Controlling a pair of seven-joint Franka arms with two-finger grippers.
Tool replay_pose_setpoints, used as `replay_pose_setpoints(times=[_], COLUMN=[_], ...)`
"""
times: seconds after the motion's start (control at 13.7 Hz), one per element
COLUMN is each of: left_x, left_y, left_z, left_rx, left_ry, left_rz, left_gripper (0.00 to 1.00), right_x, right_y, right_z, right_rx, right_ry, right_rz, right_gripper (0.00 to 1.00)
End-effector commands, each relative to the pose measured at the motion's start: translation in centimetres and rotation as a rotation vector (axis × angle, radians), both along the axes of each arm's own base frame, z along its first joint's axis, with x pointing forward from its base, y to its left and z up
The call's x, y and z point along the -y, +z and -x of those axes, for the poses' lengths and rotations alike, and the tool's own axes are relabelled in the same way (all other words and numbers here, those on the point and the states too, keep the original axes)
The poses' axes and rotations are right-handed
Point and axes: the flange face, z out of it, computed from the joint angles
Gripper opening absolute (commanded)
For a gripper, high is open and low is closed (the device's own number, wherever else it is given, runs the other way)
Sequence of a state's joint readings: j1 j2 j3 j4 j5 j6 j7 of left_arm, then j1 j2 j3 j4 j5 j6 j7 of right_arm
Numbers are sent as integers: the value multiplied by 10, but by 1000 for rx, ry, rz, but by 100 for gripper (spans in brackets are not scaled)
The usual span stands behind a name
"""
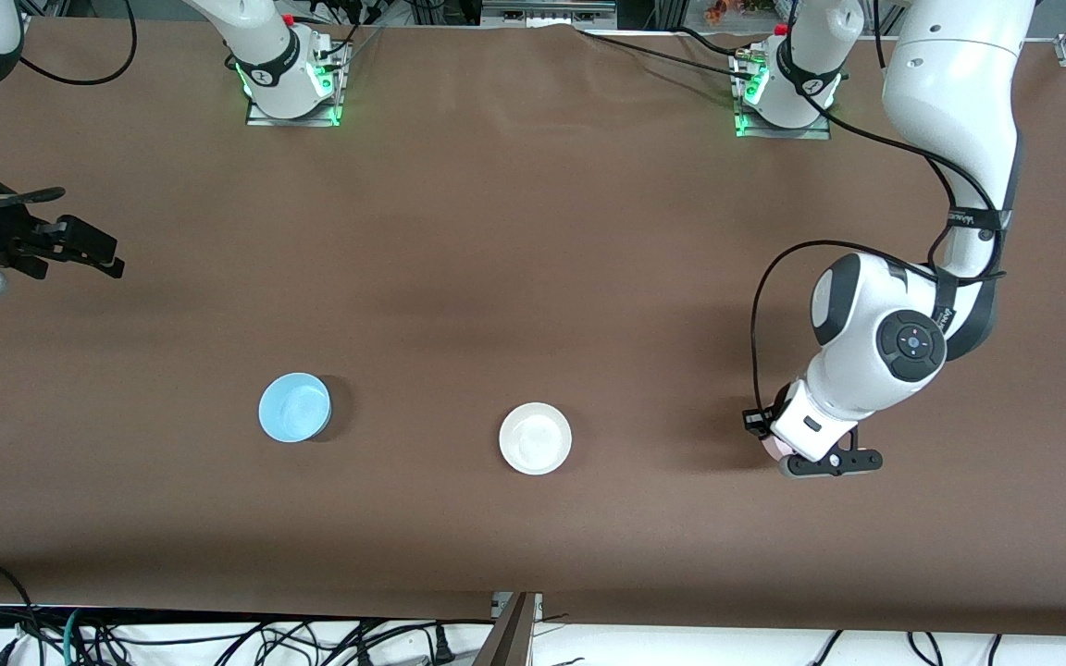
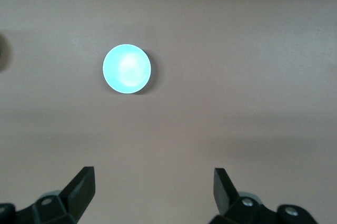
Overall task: Stack pink and blue bowls on white bowl
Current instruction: 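Lift the pink bowl with the left gripper while the right gripper reaches out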
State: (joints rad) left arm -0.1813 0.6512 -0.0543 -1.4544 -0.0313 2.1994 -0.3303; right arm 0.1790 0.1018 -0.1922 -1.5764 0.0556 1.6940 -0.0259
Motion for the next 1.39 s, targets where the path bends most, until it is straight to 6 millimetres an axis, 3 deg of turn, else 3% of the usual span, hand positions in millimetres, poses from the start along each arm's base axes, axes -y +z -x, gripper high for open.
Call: replay_pose_setpoints(times=[0.0, 0.07, 0.29, 0.44, 0.58, 0.88, 1.02, 1.09, 1.24, 1.31], left_x=[26, 39, 88, 115, 144, 192, 210, 218, 235, 245], left_y=[12, 18, 22, 25, 39, 47, 49, 50, 51, 50], left_z=[6, 10, 28, 37, 45, 60, 64, 66, 69, 70], left_rx=[-13, -15, -36, -32, 0, 17, 10, 9, 20, 25], left_ry=[50, 68, 127, 171, 213, 287, 314, 332, 388, 415], left_rz=[-18, -17, -17, -17, -51, -53, -53, -50, -40, -32], left_gripper=[0, 0, 0, 0, 0, 0, 0, 0, 0, 0], right_x=[-5, -7, -18, -20, -31, -34, -32, -33, -30, -34], right_y=[2, 0, -55, -68, -99, -90, -55, -56, -81, -109], right_z=[0, -3, -26, -30, -40, -42, -48, -46, -48, -58], right_rx=[9, 17, -51, -66, -98, -71, -21, -43, -82, -106], right_ry=[20, 23, 37, 47, 67, 75, 79, 77, 68, 73], right_rz=[3, 1, 21, 28, 37, 45, 51, 49, 49, 49], right_gripper=[100, 100, 100, 100, 100, 100, 100, 100, 100, 100])
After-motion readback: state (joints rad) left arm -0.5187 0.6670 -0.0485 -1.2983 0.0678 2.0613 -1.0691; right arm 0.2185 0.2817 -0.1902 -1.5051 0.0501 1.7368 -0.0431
